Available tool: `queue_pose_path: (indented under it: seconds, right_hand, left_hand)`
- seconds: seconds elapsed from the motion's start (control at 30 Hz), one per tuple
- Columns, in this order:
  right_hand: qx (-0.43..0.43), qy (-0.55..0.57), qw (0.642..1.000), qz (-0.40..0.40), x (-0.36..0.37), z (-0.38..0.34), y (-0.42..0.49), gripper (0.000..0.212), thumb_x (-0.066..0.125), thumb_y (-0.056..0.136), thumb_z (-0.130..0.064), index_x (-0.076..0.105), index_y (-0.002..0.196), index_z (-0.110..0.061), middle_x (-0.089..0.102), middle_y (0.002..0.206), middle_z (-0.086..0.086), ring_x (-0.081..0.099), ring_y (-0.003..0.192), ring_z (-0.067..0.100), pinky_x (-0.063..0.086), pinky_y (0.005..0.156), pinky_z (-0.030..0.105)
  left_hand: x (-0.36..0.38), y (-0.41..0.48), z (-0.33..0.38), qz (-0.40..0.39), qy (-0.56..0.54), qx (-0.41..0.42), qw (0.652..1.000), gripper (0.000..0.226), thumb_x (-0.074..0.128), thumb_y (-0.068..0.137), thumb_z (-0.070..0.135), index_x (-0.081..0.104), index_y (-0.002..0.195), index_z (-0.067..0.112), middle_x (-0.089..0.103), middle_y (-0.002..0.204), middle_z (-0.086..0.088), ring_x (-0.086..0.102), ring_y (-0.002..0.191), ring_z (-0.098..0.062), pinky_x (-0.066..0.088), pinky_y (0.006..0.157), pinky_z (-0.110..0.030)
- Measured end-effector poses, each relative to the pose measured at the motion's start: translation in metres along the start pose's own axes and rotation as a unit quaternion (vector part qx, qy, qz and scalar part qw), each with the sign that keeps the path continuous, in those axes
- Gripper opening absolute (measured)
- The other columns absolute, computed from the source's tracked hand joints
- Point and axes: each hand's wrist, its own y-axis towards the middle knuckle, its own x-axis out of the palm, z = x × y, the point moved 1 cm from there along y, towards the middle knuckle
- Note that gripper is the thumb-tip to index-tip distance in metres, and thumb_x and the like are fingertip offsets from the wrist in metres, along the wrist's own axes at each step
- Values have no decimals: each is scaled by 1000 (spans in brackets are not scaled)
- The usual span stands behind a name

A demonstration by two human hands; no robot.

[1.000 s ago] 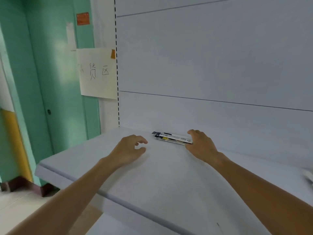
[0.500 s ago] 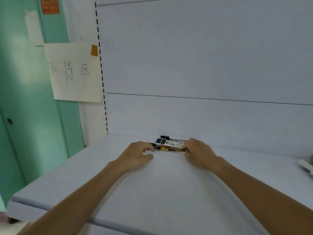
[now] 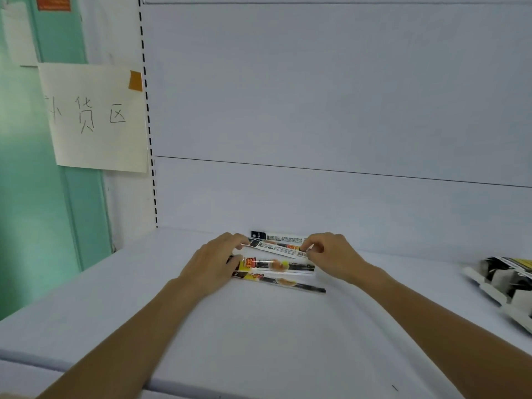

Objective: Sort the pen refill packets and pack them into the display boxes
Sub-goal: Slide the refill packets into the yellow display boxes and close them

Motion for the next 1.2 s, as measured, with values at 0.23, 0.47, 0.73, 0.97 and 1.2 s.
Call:
queue_pose_path:
  seconds: [0.23,0.47,0.73,0.97,1.2]
  right_hand:
    - [-10,-159,987,-36,19,-3,8,5,53,87,-22,58,86,-21,57,90,-3,55,89,21,42,69,29]
    - [-61,-301,951,25,19,-12,7,20,36,94,-10,54,87,-15,58,96,5,57,88,24,38,69,30]
    - [-21,-68,997,35,17,-16,-12,22,36,89,-4,51,75,-12,55,78,1,48,73,21,38,63,32]
    - [-46,-106,992,41,22,-20,-28,24,42,89,-9,64,99,-13,58,99,1,52,96,20,40,80,31]
    - [-38,-169,978,-119,26,-35,-35,49,47,91,-51,48,128,-18,51,129,-1,43,122,19,35,101,39]
  left_hand:
    - [1,-4,0,-36,77,50,995,26,41,96,39,62,109,32,57,109,11,51,102,-10,35,88,-28]
    - [2,-8,11,-73,94,82,990,29,40,98,34,58,119,29,59,113,9,50,105,-12,39,88,-26]
    - [-12,-13,12,72,67,50,994,53,52,91,35,33,138,21,38,140,5,33,127,-15,24,103,-27]
    - [-4,-15,-4,-61,35,-11,997,46,49,90,29,41,135,27,46,134,7,38,121,-16,30,102,-30]
    - [-2,-13,-5,-73,53,21,996,29,44,94,37,60,116,28,60,109,5,53,104,-18,38,81,-31]
